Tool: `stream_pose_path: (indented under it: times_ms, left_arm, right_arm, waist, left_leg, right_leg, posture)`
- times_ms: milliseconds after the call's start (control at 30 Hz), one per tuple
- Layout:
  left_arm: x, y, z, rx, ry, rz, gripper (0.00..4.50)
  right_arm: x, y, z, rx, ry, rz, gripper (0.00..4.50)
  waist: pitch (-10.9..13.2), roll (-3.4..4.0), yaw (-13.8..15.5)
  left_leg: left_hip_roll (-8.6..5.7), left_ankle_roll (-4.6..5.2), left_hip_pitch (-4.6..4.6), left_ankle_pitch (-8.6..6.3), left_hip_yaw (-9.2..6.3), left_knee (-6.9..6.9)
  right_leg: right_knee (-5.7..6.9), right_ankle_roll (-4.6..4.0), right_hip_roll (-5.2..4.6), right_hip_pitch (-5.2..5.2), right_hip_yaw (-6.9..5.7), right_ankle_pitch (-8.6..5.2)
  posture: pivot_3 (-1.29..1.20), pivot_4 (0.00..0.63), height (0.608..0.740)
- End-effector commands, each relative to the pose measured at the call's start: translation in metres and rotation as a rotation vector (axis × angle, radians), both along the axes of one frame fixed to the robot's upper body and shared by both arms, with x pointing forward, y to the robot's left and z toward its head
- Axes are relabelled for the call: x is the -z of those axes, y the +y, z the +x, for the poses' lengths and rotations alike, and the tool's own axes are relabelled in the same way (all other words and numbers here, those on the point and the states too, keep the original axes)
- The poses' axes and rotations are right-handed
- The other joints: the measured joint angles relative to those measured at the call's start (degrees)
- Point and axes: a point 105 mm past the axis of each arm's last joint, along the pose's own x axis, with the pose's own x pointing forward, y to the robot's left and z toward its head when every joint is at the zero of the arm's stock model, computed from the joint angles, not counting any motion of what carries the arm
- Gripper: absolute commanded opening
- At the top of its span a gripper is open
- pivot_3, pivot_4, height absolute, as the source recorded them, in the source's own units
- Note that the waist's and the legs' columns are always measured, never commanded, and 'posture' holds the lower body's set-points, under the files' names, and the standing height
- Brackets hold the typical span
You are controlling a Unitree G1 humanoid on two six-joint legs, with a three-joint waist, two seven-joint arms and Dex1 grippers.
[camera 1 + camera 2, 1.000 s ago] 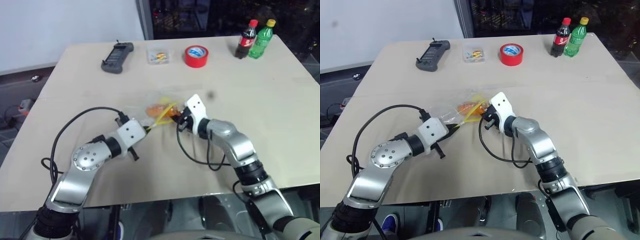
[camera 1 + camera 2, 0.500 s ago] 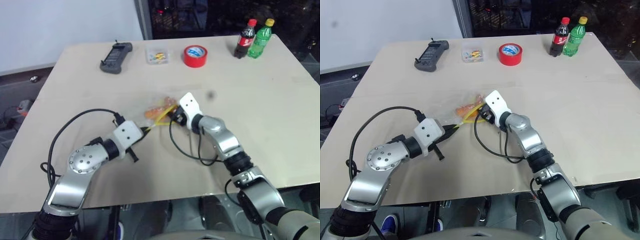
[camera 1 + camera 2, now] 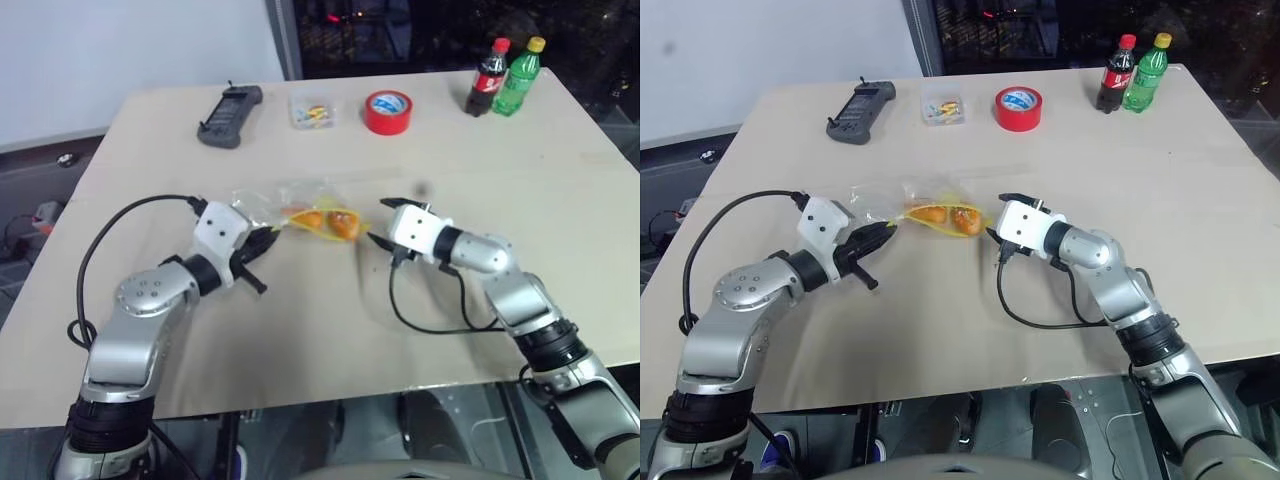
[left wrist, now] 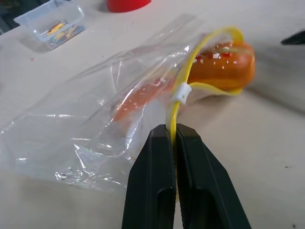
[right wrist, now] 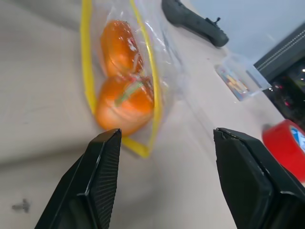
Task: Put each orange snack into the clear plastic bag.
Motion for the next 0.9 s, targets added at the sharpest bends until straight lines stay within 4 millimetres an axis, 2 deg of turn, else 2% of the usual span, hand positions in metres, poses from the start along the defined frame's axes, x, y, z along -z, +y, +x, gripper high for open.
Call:
stream_pose_path:
  times_ms: [33,333,500,600,667,700,733,767,900]
  left_arm:
    - [-0.011,0.002,-0.002,0.010,-0.030,-0.006,0.00]
    - [-0.017,-0.001,-0.006,0.016,-0.013,-0.052,0.00]
    - [-0.022,-0.003,-0.007,0.011,-0.009,-0.078,0.00]
    - [-0.023,-0.001,-0.007,0.004,-0.002,-0.089,0.00]
    - [-0.024,0.000,-0.007,-0.002,0.001,-0.097,0.00]
    - [-0.024,0.001,-0.007,-0.005,0.004,-0.101,0.00]
    - [-0.024,0.002,-0.007,-0.008,0.005,-0.105,0.00]
    - [-0.025,0.003,-0.006,-0.011,0.005,-0.110,0.00]
    - [-0.029,0.005,-0.004,-0.018,0.004,-0.144,0.00]
  right_arm:
    - [-0.005,0.010,0.001,0.004,-0.002,0.027,3.12]
    - [0.029,0.007,0.020,0.053,-0.056,-0.166,3.12]
    - [0.033,0.017,0.028,0.035,-0.074,-0.173,3.12]
    - [0.034,0.020,0.031,0.030,-0.083,-0.169,2.34]
    - [0.033,0.020,0.033,0.025,-0.104,-0.178,1.36]
    - [0.033,0.020,0.034,0.025,-0.117,-0.183,0.66]
    - [0.031,0.019,0.035,0.027,-0.130,-0.182,0.22]
    - [0.028,0.018,0.036,0.031,-0.142,-0.179,0.04]
    - [0.015,0.012,0.043,0.049,-0.192,-0.187,0.04]
  waist:
    - [0.0,0.00,0.2]
    - [0.0,-0.02,0.3]
    - [0.0,-0.03,0.1]
    - [0.0,-0.04,0.1]
    - [0.0,-0.04,0.1]
    - [0.0,-0.04,0.1]
    - [0.0,-0.04,0.1]
    - [0.0,-0.04,0.1]
    - [0.0,-0.04,0.1]
  left_leg:
    - [0.00,-0.02,0.00,0.00,0.00,0.00]
    - [-0.02,-0.03,-0.02,0.00,0.01,0.06]
    - [0.03,-0.05,0.04,0.00,0.09,0.06]
    - [0.06,-0.05,0.04,0.01,0.09,0.06]
    - [0.06,-0.06,0.05,0.01,0.10,0.06]
    - [0.06,-0.06,0.04,0.01,0.11,0.06]
    - [0.06,-0.06,0.04,0.01,0.11,0.06]
    - [0.06,-0.07,0.04,0.01,0.11,0.06]
    - [0.07,-0.08,0.04,0.00,0.11,0.06]
  right_leg:
    - [-0.01,-0.01,0.00,0.00,0.01,0.00]
    - [-0.04,-0.02,0.00,0.02,0.00,0.01]
    - [-0.02,-0.07,0.07,0.02,0.08,0.05]
    - [-0.02,-0.12,0.11,0.03,0.09,0.08]
    - [-0.03,-0.13,0.11,0.03,0.09,0.08]
    - [-0.03,-0.13,0.11,0.03,0.10,0.08]
    - [-0.03,-0.13,0.11,0.03,0.10,0.09]
    - [-0.03,-0.13,0.12,0.02,0.10,0.08]
    - [-0.03,-0.13,0.14,0.02,0.11,0.09]
  posture:
    - [0.00,0.150,0.740]
    - [0.00,0.150,0.740]
    - [0.00,0.150,0.740]
    - [0.00,0.150,0.740]
    - [0.00,0.150,0.740]
    - [0.00,0.150,0.740]
    - [0.00,0.150,0.740]
    - [0.00,0.150,0.740]
    - [0.00,0.150,0.740]
